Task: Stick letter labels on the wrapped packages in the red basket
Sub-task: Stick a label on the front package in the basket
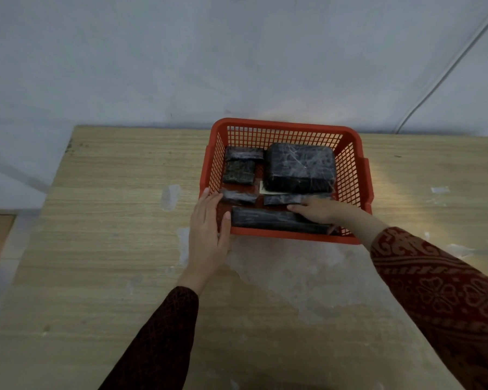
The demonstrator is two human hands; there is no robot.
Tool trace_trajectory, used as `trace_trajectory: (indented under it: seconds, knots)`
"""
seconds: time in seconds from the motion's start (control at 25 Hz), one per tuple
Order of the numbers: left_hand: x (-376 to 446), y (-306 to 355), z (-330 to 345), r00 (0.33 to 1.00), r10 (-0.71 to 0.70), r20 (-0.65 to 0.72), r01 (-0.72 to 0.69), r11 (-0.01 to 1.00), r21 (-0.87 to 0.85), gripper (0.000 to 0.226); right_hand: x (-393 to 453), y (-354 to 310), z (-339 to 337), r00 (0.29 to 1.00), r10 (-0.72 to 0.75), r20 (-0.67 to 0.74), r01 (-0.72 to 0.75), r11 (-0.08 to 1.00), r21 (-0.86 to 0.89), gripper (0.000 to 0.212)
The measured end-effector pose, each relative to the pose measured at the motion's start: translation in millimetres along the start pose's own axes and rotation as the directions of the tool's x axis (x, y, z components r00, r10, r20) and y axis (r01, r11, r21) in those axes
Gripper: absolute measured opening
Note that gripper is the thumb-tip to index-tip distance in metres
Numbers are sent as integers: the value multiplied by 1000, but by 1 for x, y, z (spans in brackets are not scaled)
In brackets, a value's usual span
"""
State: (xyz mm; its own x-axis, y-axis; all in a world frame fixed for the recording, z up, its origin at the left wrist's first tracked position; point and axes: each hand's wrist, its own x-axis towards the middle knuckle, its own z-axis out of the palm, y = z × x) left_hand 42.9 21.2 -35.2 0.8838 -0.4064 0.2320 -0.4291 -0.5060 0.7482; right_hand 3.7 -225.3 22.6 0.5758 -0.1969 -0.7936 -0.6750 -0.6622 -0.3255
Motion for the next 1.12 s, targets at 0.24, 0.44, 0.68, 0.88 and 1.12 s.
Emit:
trace_trajectory:
  seconds: [0.24, 0.44, 0.68, 0.88, 1.12]
  knots:
    - [0, 1, -2, 1000, -9, 23, 10, 1000, -13, 45, -8, 6, -7, 1000, 0, -27, 1, 998, 57, 66]
    - [0, 3, -4, 999, -31, 29, 32, 999, -35, 49, -15, 26, -9, 986, 34, -165, 20, 948, 317, 80]
    - [2, -2, -6, 997, 20, 74, -25, 997, 70, 38, -31, 38, 14, 899, -69, -432, 324, 768, 553, 57]
    - [2, -3, -7, 994, 44, 98, -56, 991, 121, 39, -33, 45, 19, 831, -116, -544, 461, 691, 557, 44]
    - [1, -4, -7, 995, 54, 89, -65, 989, 135, 41, -32, 48, 15, 841, -145, -521, 472, 667, 576, 41]
